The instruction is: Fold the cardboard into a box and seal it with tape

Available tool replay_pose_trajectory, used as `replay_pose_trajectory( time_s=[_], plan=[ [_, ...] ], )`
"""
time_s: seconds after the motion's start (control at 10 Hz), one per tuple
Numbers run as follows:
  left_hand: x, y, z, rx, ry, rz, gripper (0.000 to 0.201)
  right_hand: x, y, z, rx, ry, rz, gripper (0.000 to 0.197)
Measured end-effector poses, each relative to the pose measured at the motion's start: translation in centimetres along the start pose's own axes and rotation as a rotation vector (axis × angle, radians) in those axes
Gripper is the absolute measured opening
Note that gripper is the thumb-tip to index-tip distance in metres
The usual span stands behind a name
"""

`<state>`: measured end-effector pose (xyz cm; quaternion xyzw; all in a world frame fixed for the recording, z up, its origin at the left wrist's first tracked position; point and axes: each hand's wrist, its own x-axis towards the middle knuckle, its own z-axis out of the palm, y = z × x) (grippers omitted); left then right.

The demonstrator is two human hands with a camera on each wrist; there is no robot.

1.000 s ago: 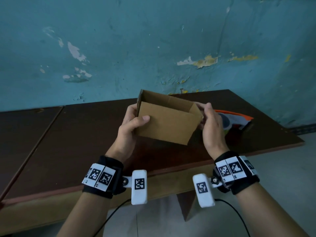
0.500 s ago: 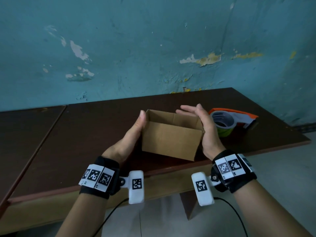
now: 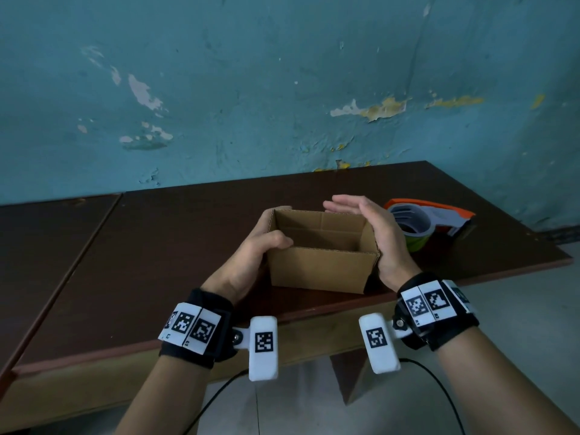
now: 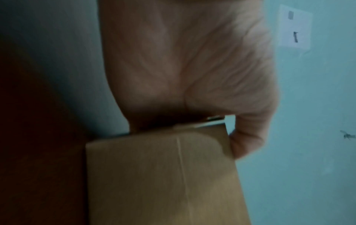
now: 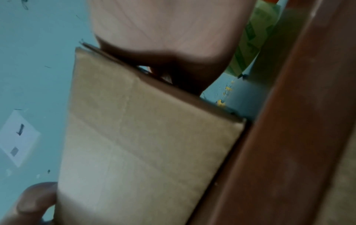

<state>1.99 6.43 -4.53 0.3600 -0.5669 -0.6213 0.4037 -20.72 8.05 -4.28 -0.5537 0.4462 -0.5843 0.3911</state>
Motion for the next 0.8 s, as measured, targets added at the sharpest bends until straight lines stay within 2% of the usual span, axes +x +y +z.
replay_pose_trajectory(
  time_s=[0.1, 0.3, 0.4, 0.5, 0.7, 0.8],
  plan=[
    [0.1, -0.2, 1.0, 0.008, 0.076, 0.063, 0.091, 0.2, 0.4, 0.1, 0.047, 0.014, 0.038, 0.05],
    [0.0, -0.6, 1.9, -0.051, 0.125, 0.041, 0.083, 0.4, 0.0, 0.3, 0.143, 0.047, 0.12, 0.05],
    [0.1, -0.7, 1.8, -0.045, 0.141, 0.014, 0.09, 0.6, 0.1, 0.3, 0.188, 0.056, 0.152, 0.052],
    [0.1, -0.4, 1.7, -0.042, 0.147, 0.001, 0.075, 0.9, -0.1, 0.2, 0.234, 0.068, 0.182, 0.053],
    [0.3, 0.1, 1.0, -0.086, 0.198, 0.03, 0.075, 0.8, -0.1, -0.6, 0.128, 0.083, 0.173, 0.057],
    [0.9, 0.0, 0.0, -0.179, 0.24, 0.104, 0.082, 0.8, -0.1, -1.5, 0.076, 0.093, 0.128, 0.06]
  ],
)
